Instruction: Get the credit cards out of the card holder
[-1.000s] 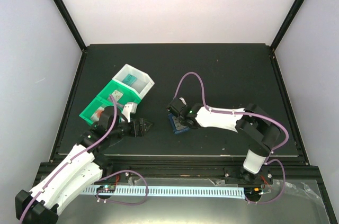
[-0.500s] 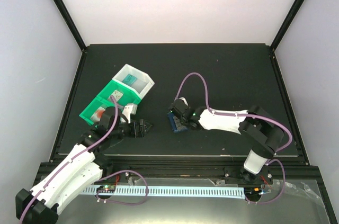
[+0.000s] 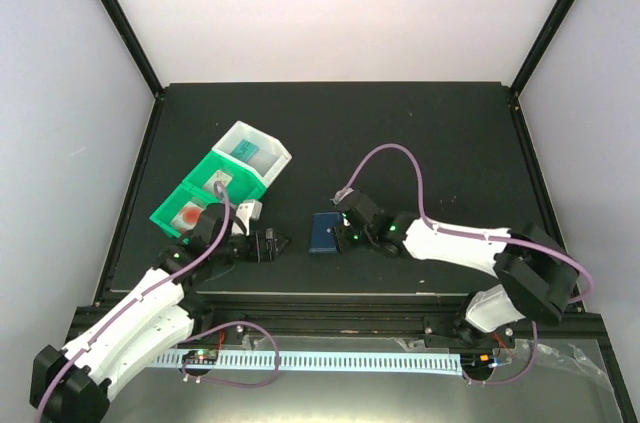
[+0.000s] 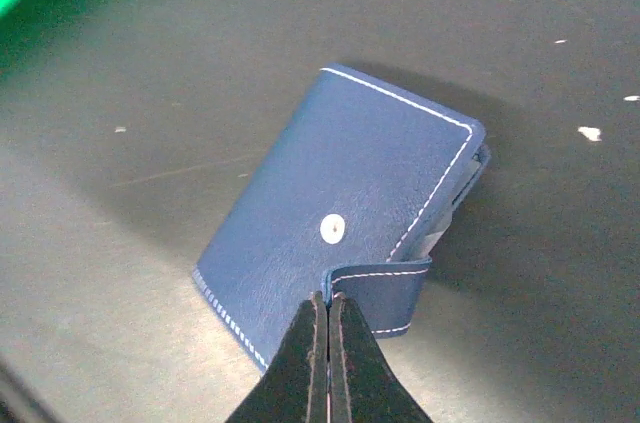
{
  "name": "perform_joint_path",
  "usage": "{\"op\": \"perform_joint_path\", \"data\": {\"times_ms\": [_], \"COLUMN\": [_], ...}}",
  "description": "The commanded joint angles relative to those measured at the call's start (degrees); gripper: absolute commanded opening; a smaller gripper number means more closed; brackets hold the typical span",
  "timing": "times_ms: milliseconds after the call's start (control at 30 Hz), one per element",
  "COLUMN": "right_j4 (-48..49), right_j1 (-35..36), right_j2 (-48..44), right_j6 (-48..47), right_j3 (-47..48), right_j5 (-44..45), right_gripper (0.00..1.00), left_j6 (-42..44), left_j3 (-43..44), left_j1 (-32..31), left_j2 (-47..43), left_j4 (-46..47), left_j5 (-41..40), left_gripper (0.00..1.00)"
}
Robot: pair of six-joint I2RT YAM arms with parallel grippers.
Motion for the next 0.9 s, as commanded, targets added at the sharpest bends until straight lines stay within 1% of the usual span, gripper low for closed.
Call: {"op": "perform_joint_path", "data": {"times_ms": [0,200,367,567,867], "right_j4": [9.0,17.0,22.1,22.1,21.9], "right_j1": [0.2,0.2,0.3,0.2,0.2], "right_j2": [-4.7,-8.3,-9.5,-10.3,-10.2], "right_j6": [2.2,5.9,8.2,7.9,8.1], "right_j3": [-3.0,-6.8,-8.9,-7.8,-8.4], "right_j5": [-9.3,-15.5,-17.8,-17.7,-17.4], "right_gripper": [0.01,0.01,0.01,0.01,0.01], "left_j6": [-1.1,-1.8,-2.6,-3.3,-3.1], "left_j3": [-0.8,-2.1,-2.5,-3.1,-3.6], "left_j1": [-0.6,-1.3,-2.2,-2.7,-2.7], "left_j2": [2.0,5.2,7.1,7.8,8.0], "left_j4": [3.0,6.1,8.8,10.8,10.2], "left_j5": [0.0,0.5,1.6,2.9,1.3], "left_gripper": [0.90,0.87,0.82,0.82,0.81]}}
